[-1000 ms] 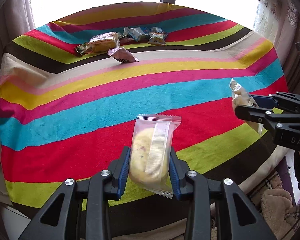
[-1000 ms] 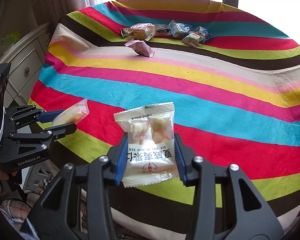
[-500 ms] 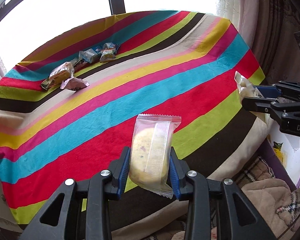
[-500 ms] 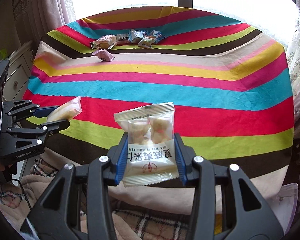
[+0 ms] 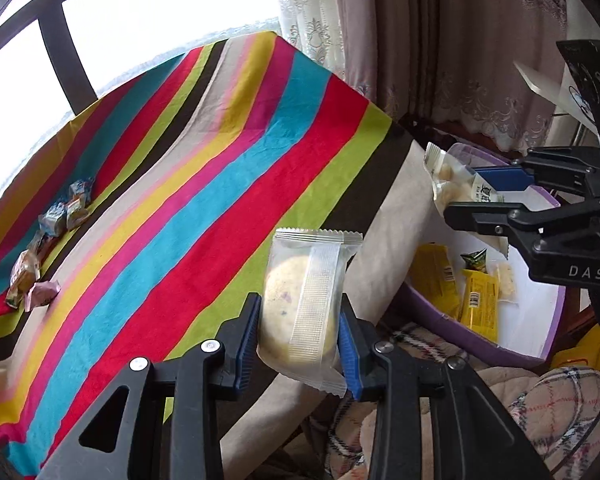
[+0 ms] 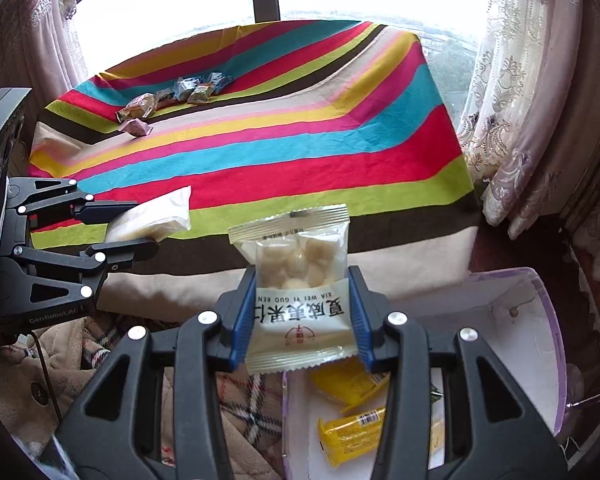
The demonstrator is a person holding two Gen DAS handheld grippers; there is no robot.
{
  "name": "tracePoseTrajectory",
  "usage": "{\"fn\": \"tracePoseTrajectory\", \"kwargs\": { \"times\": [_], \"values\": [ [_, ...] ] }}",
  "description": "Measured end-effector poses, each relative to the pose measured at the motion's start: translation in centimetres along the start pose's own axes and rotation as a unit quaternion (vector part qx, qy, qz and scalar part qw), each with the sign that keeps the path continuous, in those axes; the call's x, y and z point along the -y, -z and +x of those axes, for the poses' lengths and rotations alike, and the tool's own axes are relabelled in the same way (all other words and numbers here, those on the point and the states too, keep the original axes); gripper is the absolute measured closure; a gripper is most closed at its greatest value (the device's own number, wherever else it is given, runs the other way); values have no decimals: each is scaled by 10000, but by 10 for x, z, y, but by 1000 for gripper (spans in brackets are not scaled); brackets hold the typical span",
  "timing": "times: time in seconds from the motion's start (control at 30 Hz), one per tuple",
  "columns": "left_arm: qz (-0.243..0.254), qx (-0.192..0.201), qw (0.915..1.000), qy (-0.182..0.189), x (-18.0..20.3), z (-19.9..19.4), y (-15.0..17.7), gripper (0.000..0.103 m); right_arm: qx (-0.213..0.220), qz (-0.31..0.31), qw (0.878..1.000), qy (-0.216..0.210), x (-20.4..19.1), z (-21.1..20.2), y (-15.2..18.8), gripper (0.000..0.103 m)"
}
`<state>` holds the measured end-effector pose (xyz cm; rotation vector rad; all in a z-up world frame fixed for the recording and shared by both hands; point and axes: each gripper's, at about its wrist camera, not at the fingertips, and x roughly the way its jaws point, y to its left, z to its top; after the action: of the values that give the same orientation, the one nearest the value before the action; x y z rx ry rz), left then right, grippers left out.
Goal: Organize snacks
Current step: 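Carry the candy packet and cake packet over the white box, then open both tools to drop the packets into the box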
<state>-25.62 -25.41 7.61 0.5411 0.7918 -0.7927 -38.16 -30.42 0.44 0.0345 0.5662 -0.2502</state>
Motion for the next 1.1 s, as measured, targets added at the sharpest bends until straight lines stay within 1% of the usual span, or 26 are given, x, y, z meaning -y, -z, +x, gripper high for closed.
{"fn": "tracePoseTrajectory", "kwargs": {
  "times": [0.13,0.3,0.4,0.57,0.67,0.77,0.93,1.0,1.1],
  "values": [
    [375,26,9983,439,37,4,-27,66,-3,339,9990,299,32,-21,18,57],
    [1008,30,9908,898,97,11,-50,66,-45,767,9948,670,71,-46,42,57],
    [1396,34,9846,1047,132,17,-55,66,-96,987,9910,900,92,-59,57,57],
    [1837,-28,9758,1187,173,30,-57,66,-233,1391,9825,1218,121,-73,82,57],
    [2093,-69,9699,1240,192,37,-52,66,-351,1583,9774,1358,134,-76,95,57],
    [2277,-122,9646,1325,206,45,-49,66,-449,1768,9730,1410,144,-75,104,57],
    [2459,-163,9573,1513,224,49,-47,66,-534,1922,9687,1477,152,-71,110,57],
    [2523,-176,9550,1547,229,51,-44,66,-579,2000,9663,1511,156,-68,113,57],
    [2528,-230,9542,1584,234,56,-43,66,-650,2101,9634,1531,161,-64,116,57]
  ]
}}
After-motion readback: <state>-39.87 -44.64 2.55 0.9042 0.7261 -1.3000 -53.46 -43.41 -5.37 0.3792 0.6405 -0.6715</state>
